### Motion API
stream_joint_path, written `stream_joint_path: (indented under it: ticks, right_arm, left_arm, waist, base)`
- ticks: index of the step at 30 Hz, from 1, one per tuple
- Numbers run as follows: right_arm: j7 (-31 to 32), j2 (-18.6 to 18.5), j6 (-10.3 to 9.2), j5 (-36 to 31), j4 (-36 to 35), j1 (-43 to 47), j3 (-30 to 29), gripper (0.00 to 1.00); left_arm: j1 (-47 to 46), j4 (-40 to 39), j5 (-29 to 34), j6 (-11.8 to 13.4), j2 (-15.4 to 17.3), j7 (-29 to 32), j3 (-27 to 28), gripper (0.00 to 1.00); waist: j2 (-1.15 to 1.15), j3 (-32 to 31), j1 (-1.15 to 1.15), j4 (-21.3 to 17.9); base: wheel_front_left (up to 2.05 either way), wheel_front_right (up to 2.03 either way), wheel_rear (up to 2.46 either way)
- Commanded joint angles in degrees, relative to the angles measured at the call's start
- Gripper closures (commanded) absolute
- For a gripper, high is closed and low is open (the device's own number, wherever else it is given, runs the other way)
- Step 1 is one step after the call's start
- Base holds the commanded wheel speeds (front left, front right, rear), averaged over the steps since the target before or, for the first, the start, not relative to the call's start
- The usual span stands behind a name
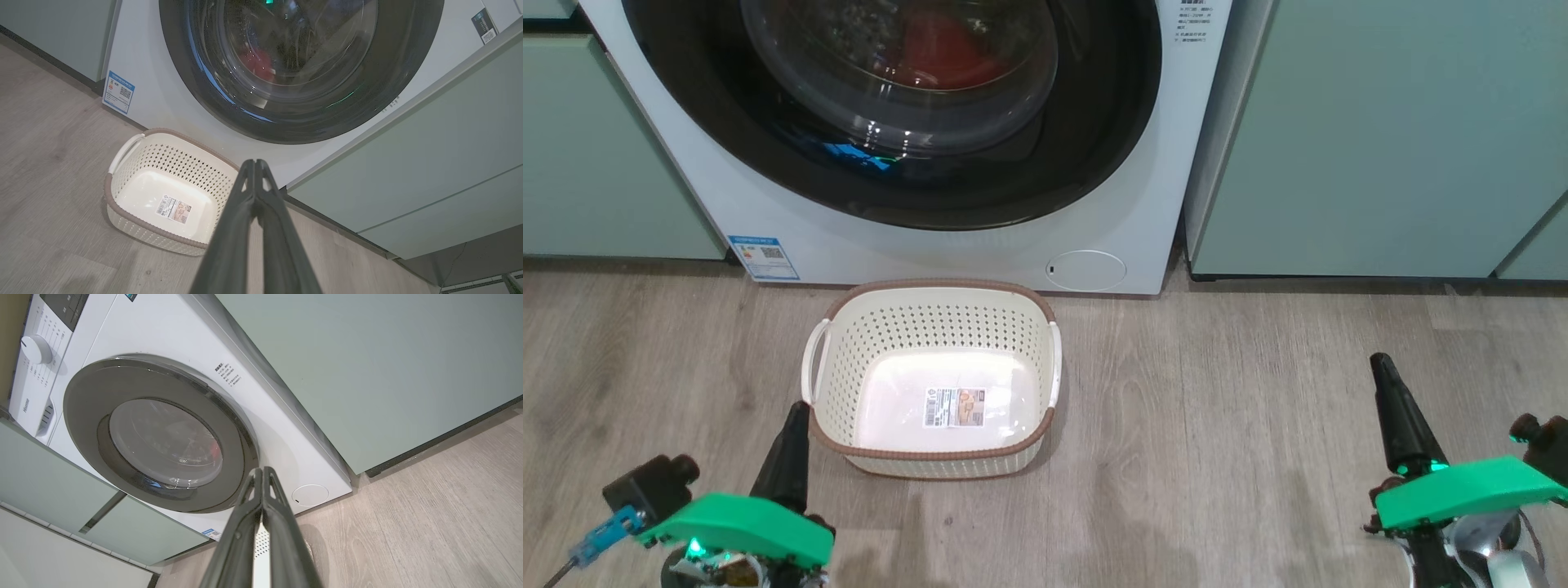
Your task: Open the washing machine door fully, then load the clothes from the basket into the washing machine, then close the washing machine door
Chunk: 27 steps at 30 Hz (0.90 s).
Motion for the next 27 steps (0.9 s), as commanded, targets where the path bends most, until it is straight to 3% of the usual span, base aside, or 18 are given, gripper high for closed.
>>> stream_joint_path:
  ticks: [1,27]
  right_arm:
    - [0.09,-1.06,0.0,1.78,-1.51,-2.77,0.56,1.0]
    - [2.22,-1.26,-0.01,18.95,2.03,-5.02,0.49,1.0]
  left_arm:
    - [-3.15,-1.45,-1.6,-0.63,0.16,0.41,1.35,1.0]
    - [-5.37,1.43,-18.85,-2.28,-0.57,3.87,4.07,1.0]
  waist:
    - [0.0,-0.03,0.0,0.01]
    - [0.0,-0.62,0.0,0.07]
  base:
    - [0.0,0.0,0.0]
    - [0.0,0.0,0.0]
